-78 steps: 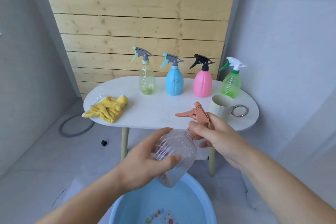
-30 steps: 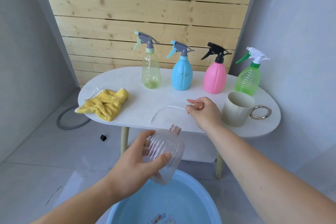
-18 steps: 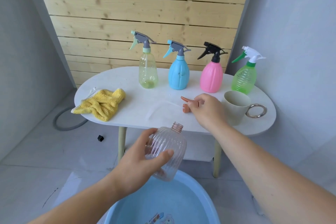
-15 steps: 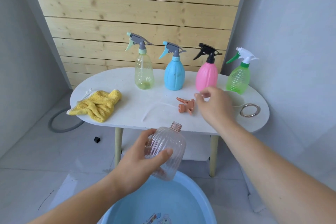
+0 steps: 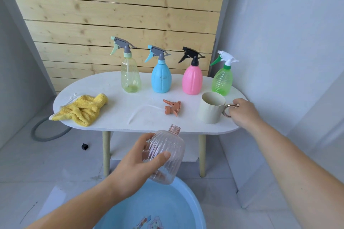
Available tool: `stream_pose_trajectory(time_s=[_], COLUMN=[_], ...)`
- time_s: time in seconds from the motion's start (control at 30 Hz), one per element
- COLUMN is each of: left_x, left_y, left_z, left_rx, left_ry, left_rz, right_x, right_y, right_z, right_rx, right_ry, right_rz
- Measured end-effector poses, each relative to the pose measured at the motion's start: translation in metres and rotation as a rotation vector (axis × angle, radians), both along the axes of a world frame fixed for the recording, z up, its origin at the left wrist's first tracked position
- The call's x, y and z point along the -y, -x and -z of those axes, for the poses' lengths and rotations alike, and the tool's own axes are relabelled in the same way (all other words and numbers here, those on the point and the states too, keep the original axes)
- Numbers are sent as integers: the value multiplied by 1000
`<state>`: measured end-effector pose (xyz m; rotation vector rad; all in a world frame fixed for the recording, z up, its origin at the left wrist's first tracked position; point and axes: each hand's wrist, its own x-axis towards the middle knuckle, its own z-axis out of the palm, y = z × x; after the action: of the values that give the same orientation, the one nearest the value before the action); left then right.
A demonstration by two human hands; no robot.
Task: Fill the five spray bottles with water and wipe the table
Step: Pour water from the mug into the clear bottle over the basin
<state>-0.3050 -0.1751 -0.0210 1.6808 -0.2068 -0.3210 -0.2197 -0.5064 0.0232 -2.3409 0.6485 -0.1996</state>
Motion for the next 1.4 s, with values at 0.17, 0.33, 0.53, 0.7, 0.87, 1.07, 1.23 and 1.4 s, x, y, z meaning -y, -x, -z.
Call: stream_pose_trajectory(time_s=[0.17,0.33,0.53,0.7,0.87,1.07,1.23,1.4], left_x=[-6,-27,-50,-67,-63,-65,-65,-68], left_y=[8,16,34,48,63,82,86,85], left_z=[-3,-2,1,18,52,135,173,197], left_rx=[6,13,-4,-56,-199,-292,-348,-367], left_ry=[-5,-74,-106,-237,-159,-226,-285,-301], left_rz=[8,31,63,64,-3,-74,-67,-64], right_x=[12,-14,-62,-97,-119,-133,-140,-141], right_y=[17,60,102,116,117,117,120,121], right_z=[6,-11,-1,60,141,212,251,271], right_rx=[30,-12,-10,-107,-214,-297,-293,-305], right_ry=[-75,-554,-946,-906,-651,-334,-170,-44], right_rz=[-79,-176,-162,-132,-227,-373,-485,-565])
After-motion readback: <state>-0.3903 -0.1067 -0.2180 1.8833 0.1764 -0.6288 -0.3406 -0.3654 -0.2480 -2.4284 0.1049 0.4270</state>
